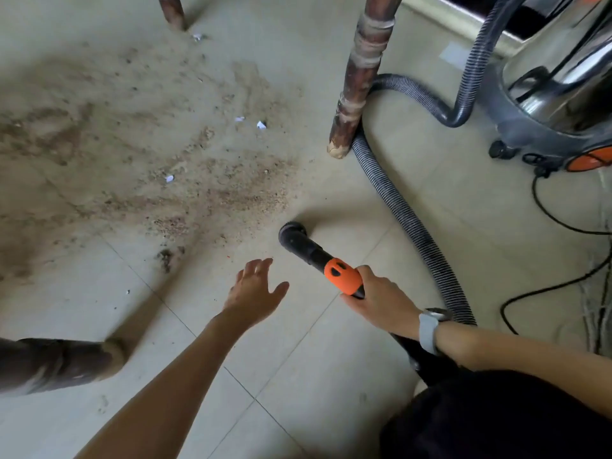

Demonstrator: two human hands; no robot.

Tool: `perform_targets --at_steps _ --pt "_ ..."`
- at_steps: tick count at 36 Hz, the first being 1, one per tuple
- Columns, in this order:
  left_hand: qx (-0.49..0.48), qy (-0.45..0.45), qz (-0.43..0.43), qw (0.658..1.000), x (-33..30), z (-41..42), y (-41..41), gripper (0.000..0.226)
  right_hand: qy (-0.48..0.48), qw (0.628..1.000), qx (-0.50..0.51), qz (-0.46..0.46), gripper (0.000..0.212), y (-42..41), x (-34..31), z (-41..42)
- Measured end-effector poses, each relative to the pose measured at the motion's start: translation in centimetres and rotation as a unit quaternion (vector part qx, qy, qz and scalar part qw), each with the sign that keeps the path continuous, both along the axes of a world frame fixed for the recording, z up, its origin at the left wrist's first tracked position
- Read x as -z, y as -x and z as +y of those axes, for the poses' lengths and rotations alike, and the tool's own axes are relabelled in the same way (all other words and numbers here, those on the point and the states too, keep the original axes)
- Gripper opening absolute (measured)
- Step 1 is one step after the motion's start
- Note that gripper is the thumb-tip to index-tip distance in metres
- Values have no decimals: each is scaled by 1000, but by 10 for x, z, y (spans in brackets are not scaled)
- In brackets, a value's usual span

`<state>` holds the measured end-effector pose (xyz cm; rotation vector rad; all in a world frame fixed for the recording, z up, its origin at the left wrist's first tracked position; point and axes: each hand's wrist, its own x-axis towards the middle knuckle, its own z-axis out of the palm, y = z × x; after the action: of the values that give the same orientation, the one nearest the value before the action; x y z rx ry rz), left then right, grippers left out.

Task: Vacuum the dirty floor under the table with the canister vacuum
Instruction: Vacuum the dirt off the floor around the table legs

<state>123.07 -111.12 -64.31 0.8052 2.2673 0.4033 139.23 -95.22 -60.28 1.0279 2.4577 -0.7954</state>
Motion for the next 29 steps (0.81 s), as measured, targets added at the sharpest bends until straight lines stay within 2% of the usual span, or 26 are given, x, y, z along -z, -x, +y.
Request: perform_targets --at_steps 2,4,8,10,14,20,23,27,29 --pt "-50 -26 -71 996 -7 14 6 52 26 1000 3 7 38 12 -2 19" --pt "-105 -52 -135 984 -14 29 10 39 81 994 49 46 37 28 -3 39" --pt "-181 -102 -185 960 -27 59 14 25 145 970 168 96 30 41 -6 81" --pt "-222 -112 -229 941 -33 72 12 21 154 965 186 97 29 36 -7 94" --pt "-259 -96 -281 919 -40 100 1 25 138 977 144 71 33 22 -7 92" --pt "-352 -87 -386 848 -26 146 -47 36 120 989 68 45 37 5 -3 73" --pt "-433 -161 -405 789 -17 162 -63 19 131 988 63 59 35 -3 -3 71" --pt "-465 -250 -397 751 -15 175 -62 27 103 994 29 30 31 -27 1 77" --pt "-468 -271 -385 748 -18 180 -57 25 81 996 21 29 32 -40 2 78"
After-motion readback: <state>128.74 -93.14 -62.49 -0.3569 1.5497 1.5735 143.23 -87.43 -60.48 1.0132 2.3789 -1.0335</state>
